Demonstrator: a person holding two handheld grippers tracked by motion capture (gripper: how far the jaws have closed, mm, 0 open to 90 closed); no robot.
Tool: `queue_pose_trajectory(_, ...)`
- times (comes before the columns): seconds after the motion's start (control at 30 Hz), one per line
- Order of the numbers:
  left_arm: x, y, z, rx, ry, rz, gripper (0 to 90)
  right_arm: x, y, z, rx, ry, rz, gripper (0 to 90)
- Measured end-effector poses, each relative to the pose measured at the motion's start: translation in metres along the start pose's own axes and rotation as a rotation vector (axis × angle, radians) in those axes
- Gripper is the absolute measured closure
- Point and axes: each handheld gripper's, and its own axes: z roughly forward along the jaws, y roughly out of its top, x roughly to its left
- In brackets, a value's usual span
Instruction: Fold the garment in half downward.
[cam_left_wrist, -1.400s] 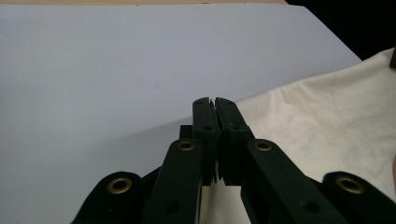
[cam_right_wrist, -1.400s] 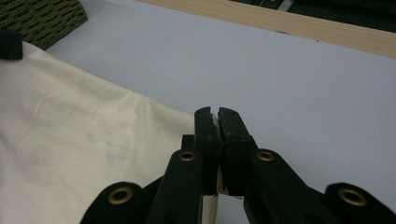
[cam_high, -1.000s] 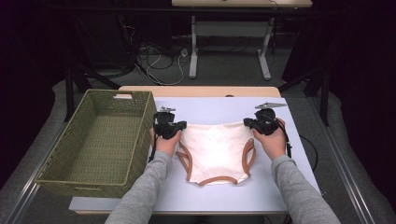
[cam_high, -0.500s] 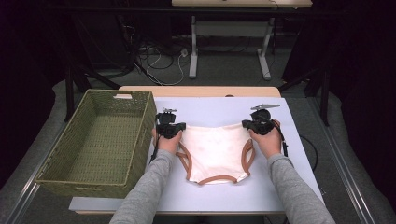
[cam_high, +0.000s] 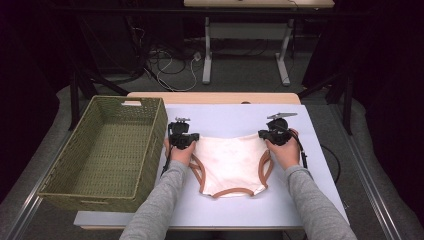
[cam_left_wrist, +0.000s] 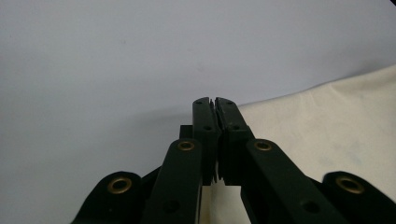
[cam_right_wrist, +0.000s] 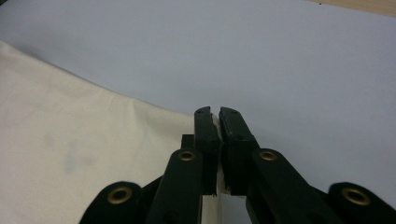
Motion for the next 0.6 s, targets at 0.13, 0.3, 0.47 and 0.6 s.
queue_pose_trajectory(0.13, 0.000, 0.000, 0.000, -0.001, -0.001, 0.000, 87.6, 0.000, 0.000, -0.001, -0.002, -0.006, -0.012, 80.6)
queue_pose_trajectory(0.3, 0.000, 0.000, -0.001, -0.007, -0.002, -0.001, 87.7, 0.000, 0.001, -0.004, -0.023, -0.022, -0.023, 70.8)
queue_pose_trajectory(0.47, -0.001, 0.000, -0.002, -0.007, -0.003, 0.000, 87.7, 0.007, 0.002, -0.010, -0.049, -0.015, -0.040, 58.5)
queue_pose_trajectory(0.6, -0.001, 0.001, -0.003, -0.011, -0.001, 0.003, 87.6, 0.015, 0.002, -0.016, -0.066, -0.018, -0.079, 51.1)
